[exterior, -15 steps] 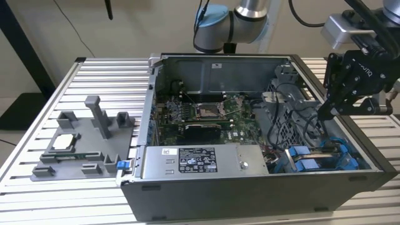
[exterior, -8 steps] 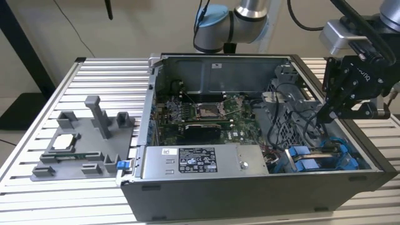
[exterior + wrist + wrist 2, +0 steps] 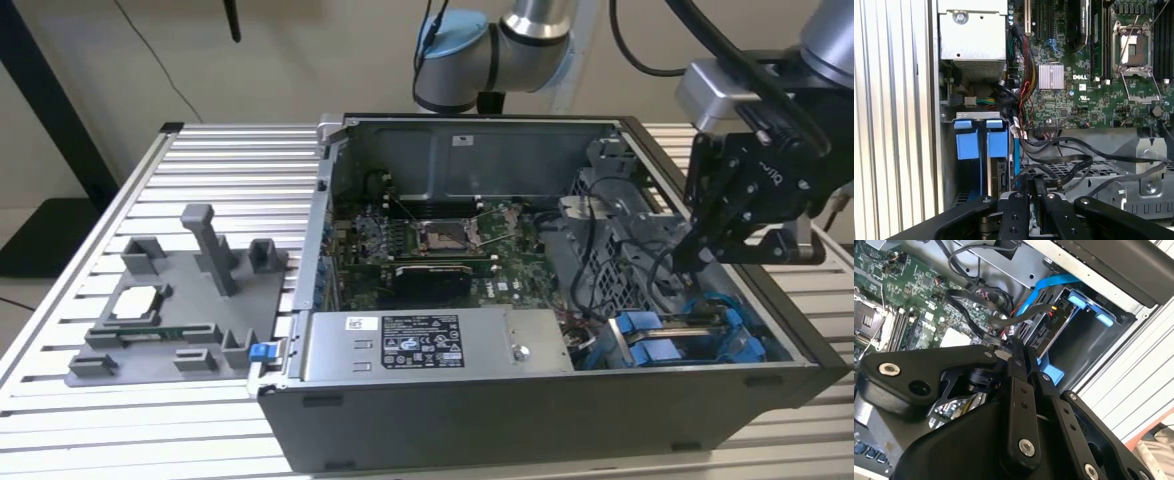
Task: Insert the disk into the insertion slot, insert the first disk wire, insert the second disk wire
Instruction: 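Insert the second disk wire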
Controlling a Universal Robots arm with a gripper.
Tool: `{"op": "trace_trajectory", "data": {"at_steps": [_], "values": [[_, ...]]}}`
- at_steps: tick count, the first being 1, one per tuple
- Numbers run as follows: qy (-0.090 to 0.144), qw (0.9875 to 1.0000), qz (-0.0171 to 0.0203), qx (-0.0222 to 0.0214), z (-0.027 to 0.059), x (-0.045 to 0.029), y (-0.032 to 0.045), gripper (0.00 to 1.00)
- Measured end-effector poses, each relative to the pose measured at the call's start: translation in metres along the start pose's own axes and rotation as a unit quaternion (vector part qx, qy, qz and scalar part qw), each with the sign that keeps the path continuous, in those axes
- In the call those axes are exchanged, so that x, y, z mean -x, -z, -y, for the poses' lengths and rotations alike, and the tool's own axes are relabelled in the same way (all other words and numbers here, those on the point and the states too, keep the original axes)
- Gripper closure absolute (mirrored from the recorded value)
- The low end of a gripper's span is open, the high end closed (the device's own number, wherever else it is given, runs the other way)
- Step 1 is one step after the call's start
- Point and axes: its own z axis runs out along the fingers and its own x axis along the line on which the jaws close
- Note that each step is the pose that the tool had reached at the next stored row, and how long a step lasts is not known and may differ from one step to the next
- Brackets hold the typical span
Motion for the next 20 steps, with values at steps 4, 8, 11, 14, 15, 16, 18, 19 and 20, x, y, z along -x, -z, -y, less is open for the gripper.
{"op": "trace_trajectory", "data": {"at_steps": [4, 8, 11, 14, 15, 16, 18, 19, 20], "values": [[0.0, 1.0, -0.0012, -0.0001, 0.0001, -0.0003, -0.0024, 1.0], [0.0, 1.0, -0.0027, -0.0001, 0.0001, -0.0006, -0.0047, 1.0], [0.0, 1.0, -0.0034, -0.0002, 0.0002, -0.0007, -0.0064, 1.0], [0.0, 1.0, -0.004, -0.0002, 0.0002, -0.0009, -0.0081, 1.0], [0.0, 1.0, -0.0043, -0.0002, 0.0002, -0.001, -0.0087, 1.0], [0.0, 1.0, -0.0044, -0.0002, 0.0003, -0.0011, -0.0093, 1.0], [0.0, 1.0, -0.0046, -0.0002, 0.0003, -0.0012, -0.0107, 1.0], [0.0, 1.0, -0.0047, -0.0002, 0.0003, -0.0013, -0.0113, 1.0], [0.0, 1.0, -0.0049, -0.0002, 0.0003, -0.0014, -0.012, 1.0]]}}
